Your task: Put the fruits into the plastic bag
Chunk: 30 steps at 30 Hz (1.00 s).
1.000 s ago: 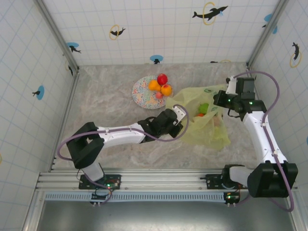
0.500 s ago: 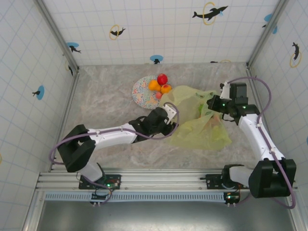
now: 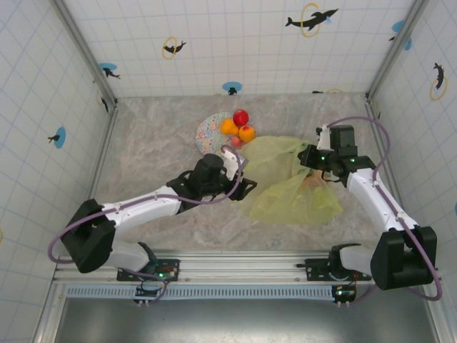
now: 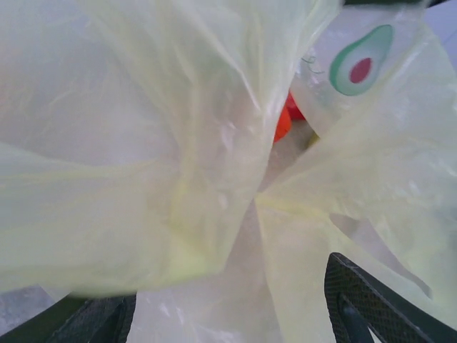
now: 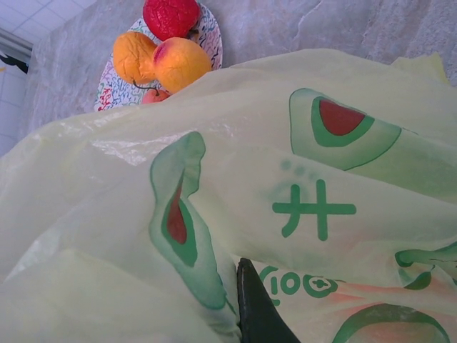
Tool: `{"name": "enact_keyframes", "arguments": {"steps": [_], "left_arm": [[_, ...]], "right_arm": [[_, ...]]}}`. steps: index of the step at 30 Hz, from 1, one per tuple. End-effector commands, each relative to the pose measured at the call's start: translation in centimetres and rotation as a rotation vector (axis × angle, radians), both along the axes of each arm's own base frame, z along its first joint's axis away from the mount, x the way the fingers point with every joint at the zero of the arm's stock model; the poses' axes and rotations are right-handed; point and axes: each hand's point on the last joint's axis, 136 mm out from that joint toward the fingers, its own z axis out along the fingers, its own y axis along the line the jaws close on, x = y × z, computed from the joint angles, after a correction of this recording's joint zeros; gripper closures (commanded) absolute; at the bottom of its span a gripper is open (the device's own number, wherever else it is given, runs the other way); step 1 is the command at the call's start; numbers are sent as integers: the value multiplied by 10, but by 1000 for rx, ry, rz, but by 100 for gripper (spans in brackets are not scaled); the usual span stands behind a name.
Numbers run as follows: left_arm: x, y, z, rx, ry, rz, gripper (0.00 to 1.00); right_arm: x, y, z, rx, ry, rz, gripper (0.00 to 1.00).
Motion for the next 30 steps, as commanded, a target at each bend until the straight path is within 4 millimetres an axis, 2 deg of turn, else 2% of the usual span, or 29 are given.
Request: {"name": "enact_keyframes", "arguments": {"steps": [1, 5, 9, 12, 14, 16, 20, 23, 24, 25, 30], "left_arm": [[-21, 5, 10, -73, 48, -99, 29], [-34, 16, 14, -104, 103, -165, 27], [-31, 23, 42, -201, 102, -175, 27], [-15, 33, 62, -253, 81, -105, 25], [8, 43, 74, -268, 56, -15, 24], [37, 56, 76, -254, 45, 116, 23], [96, 81, 65, -164, 46, 376, 21], [127, 89, 51, -106, 55, 470, 20], [135, 91, 39, -67, 62, 493, 20], [148, 90, 38, -47, 53, 510, 19], [181, 77, -1, 82, 89, 507, 18]], "right_arm": [[7, -3, -1, -10, -16, -24, 100], [11, -10, -1, -14, -25, -60, 100], [15, -19, 1, -9, -31, -92, 100], [17, -26, 3, 0, -38, -114, 100], [18, -31, 5, 9, -47, -124, 100], [19, -34, 7, 17, -54, -132, 100], [21, -39, 11, 34, -59, -138, 100], [21, -43, 12, 35, -61, -143, 100], [21, -46, 12, 33, -63, -150, 100], [21, -48, 12, 30, -61, -154, 100], [18, -50, 12, 53, -52, -140, 100]]}}
